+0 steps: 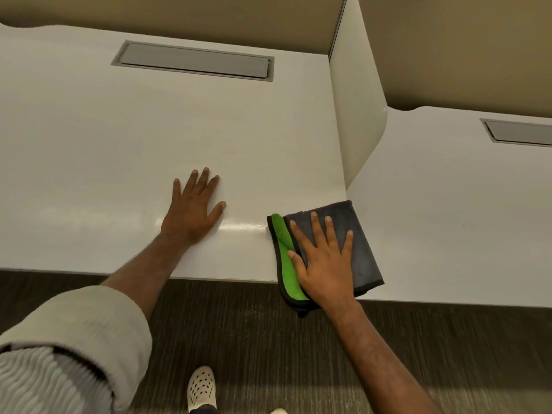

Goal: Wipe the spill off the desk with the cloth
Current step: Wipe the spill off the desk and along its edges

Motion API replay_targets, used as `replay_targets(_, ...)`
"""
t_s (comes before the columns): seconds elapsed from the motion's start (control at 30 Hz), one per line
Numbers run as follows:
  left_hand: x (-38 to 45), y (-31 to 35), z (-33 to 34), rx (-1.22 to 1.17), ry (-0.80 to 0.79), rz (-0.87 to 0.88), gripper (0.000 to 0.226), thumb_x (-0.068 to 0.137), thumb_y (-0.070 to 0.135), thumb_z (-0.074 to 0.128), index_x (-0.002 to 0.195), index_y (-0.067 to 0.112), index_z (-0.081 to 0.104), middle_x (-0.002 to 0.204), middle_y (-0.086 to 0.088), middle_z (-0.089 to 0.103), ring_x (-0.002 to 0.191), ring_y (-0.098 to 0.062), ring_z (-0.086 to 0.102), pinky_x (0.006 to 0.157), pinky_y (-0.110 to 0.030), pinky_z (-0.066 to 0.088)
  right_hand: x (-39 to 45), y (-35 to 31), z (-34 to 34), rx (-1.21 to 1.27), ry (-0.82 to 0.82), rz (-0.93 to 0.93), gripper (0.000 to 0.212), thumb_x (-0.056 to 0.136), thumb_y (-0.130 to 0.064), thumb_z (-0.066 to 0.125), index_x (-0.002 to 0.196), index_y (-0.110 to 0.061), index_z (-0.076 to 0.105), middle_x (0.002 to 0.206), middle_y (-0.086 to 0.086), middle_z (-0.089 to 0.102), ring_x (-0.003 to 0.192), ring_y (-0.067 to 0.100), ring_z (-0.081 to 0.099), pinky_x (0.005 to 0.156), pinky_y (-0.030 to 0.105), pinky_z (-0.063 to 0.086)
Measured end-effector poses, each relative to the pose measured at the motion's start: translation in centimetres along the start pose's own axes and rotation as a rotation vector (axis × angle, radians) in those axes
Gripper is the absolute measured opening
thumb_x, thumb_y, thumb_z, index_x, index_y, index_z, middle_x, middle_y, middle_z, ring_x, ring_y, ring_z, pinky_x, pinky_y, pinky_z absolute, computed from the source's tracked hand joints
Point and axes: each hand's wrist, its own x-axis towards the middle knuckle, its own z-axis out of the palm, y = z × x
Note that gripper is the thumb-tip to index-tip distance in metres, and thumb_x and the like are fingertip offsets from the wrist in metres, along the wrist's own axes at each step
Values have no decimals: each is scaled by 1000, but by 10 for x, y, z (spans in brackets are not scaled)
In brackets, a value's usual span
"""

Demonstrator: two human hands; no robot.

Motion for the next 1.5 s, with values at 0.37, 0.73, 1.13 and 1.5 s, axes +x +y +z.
replay_targets(0.37, 1, -3, 3, -19, -1, 0, 74, 97, 61, 15, 162, 25, 13, 171, 1, 3, 158, -19, -3, 126, -51, -3, 34, -22, 5, 6, 1, 12, 75, 92, -83, 17, 158, -50, 9, 173, 2, 5, 159, 31, -2, 118, 72, -6)
replay_targets(0.73, 1, -5, 5, -21, -11, 5, 74, 97, 61, 15, 162, 25, 11, 171, 2, 1, 157, -17, -6, 126, -50, -5, 47, -16, -2, 52, -5, 122, 56, 104, -56, 34, 158, -48, 19, 172, -1, 11, 159, 25, 5, 123, 65, -4)
replay_targets(1.13, -1, -2, -2, 9, -46, 14, 76, 97, 60, 12, 162, 21, 11, 171, -3, 1, 158, -23, -4, 126, -53, -4, -24, 16, -6, 68, 40, 124, 56, 103, -37, 41, 158, -38, 31, 169, 2, 23, 158, 27, 15, 121, 67, 18)
replay_targets(1.5, -1, 2, -4, 38, -42, 6, 76, 97, 60, 13, 162, 22, 15, 171, -5, 7, 158, -26, 3, 124, -54, 1, -98, 60, -15, 1189, 530, 697, 35, 104, -26, 53, 138, -34, 56, 123, -17, 68, 113, 0, 64, 86, 7, 53)
